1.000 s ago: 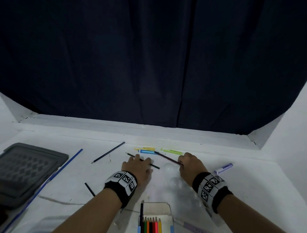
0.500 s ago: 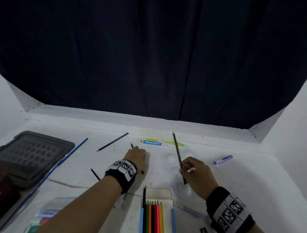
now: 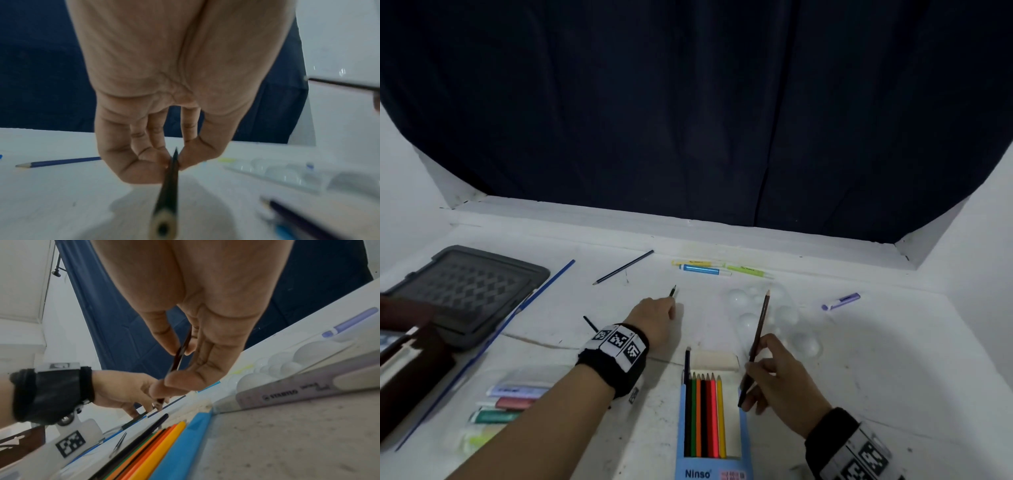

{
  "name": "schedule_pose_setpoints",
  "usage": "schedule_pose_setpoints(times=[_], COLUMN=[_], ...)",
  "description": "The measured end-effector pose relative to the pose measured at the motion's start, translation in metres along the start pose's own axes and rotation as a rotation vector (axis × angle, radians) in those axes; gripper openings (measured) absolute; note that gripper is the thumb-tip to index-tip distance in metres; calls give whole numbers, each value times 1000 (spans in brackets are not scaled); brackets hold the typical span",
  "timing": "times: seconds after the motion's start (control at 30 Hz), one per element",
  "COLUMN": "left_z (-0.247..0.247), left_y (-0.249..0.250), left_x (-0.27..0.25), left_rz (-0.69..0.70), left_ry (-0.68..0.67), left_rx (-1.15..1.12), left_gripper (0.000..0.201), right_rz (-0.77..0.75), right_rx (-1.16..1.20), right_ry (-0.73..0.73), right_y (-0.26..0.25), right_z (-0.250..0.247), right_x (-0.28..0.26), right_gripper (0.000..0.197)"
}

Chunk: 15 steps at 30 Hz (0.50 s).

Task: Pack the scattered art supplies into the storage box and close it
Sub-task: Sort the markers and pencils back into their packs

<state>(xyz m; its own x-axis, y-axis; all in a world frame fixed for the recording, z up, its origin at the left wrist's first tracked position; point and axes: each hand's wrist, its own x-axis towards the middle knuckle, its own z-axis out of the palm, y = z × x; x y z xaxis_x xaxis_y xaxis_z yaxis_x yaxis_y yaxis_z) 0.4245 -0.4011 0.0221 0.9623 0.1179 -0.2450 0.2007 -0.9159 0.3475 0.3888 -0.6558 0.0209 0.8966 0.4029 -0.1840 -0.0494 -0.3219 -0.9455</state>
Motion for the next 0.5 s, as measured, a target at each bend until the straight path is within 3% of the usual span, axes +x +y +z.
schedule_pose_setpoints(times=[0.17,0.23,0.33,0.5], left_z=[-14,-15,-4,33], left_y=[12,25,44,56], left_x=[-37,-58,-77,-71], left_rz=[113,197,272,307], left_ry=[242,282,222,82], left_rx=[-374,-513,-604,-437], left_gripper=[27,23,20,30], right_rz=[-11,-1,25,53], right_rx=[-113,-142,-161,-171], right_ry=[-8,-24,-46,-51], right_y=[9,12,14,16], right_z=[3,4,5,3], right_x=[-1,-1,1,2], right_gripper=[8,8,6,5])
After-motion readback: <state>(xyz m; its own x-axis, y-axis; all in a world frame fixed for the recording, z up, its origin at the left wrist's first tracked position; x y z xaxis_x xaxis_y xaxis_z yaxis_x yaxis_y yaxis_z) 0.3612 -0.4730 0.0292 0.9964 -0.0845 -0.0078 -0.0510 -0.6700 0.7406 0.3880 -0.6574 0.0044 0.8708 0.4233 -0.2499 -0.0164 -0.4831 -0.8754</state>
